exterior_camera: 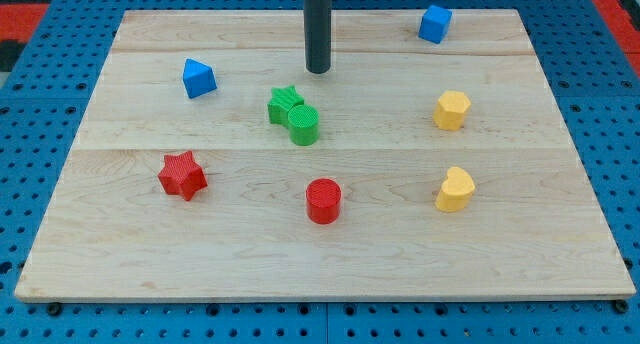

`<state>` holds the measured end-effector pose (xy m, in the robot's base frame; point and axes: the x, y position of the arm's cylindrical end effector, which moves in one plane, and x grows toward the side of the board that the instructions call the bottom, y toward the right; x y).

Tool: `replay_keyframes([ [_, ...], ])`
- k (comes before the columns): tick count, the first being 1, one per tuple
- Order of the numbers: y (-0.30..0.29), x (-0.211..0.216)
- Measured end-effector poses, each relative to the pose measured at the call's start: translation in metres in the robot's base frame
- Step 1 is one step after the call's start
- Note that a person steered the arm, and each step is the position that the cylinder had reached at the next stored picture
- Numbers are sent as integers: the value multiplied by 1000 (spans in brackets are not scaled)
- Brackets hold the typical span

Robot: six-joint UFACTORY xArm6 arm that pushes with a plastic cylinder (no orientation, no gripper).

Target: Drag the blue triangle towards the blue cube

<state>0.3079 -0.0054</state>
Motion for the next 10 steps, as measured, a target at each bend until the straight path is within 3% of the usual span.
replay_keyframes([
  [2,-44,23],
  [4,-158,45],
  [5,-183,60],
  [6,-220,47],
  [8,-115,23],
  [10,-181,9],
])
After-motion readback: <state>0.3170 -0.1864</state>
